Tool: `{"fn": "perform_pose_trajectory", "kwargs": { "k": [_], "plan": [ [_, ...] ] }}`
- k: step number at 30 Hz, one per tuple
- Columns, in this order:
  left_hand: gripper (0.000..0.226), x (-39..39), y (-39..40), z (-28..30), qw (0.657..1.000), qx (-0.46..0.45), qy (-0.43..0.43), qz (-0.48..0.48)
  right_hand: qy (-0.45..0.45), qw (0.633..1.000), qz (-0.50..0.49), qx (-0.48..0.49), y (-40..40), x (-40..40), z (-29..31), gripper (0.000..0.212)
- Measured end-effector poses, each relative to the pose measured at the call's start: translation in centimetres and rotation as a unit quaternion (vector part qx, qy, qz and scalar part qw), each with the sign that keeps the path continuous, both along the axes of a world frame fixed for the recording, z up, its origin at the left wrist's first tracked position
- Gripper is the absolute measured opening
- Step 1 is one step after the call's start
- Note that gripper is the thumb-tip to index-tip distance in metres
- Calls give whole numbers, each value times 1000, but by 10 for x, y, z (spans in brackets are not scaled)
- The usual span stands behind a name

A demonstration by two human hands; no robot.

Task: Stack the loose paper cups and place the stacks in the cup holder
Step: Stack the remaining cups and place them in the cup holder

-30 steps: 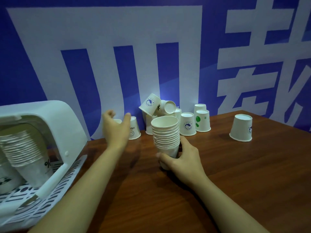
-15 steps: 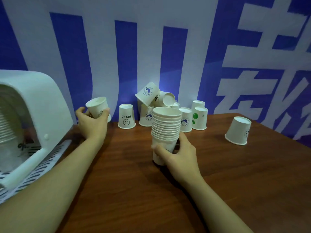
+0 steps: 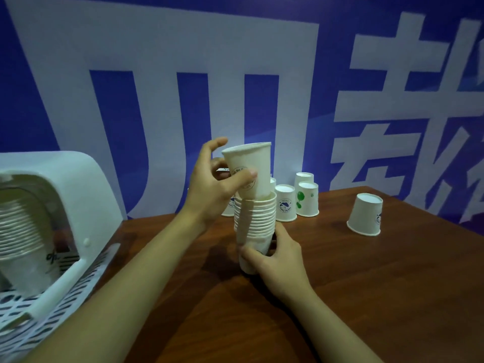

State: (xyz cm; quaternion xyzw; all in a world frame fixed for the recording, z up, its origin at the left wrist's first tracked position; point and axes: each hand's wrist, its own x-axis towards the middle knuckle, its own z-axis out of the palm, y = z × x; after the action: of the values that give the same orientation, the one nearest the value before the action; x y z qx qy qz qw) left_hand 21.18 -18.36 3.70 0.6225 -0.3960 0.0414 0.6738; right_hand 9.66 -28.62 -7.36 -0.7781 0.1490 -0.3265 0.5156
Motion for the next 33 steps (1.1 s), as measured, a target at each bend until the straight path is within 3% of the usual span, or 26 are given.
{"fn": "perform_pose_trajectory", "kwargs": {
  "k": [6, 9, 11, 16, 22, 23, 25, 27, 30, 33],
  "plan": [
    [71, 9, 0, -10, 990, 117, -79, -25, 2, 1000, -5, -6, 0, 1, 0, 47],
    [86, 12, 0, -14, 993, 99, -53, -38, 1, 1000, -15, -5, -1, 2, -1, 51],
    [83, 11, -3, -14, 995, 85, -36, -49, 3, 1000, -14, -5, -2, 2, -2, 51],
    [49, 6, -12, -27, 990, 128, -41, 49, 3, 1000, -10, -10, -2, 2, -1, 53],
    [56, 3, -13, -50, 965, 112, -178, 154, 8, 1000, -8, -13, -2, 1, -2, 50],
    [54, 6, -12, -49, 974, 111, -157, 118, 7, 1000, -9, -15, -1, 2, -2, 49],
    [51, 16, -11, -55, 997, 66, -25, 4, 5, 1000, -6, -17, -1, 2, -2, 47],
    [49, 35, -6, -72, 998, 28, 44, 26, 3, 1000, -4, -13, -1, 2, -2, 45],
    [50, 74, 8, -100, 960, 146, -33, 236, 5, 1000, -3, -12, 0, 3, -2, 48],
    [64, 100, 10, -109, 882, 335, -144, 297, 9, 1000, -5, -17, -1, 4, -3, 50]
  ]
}}
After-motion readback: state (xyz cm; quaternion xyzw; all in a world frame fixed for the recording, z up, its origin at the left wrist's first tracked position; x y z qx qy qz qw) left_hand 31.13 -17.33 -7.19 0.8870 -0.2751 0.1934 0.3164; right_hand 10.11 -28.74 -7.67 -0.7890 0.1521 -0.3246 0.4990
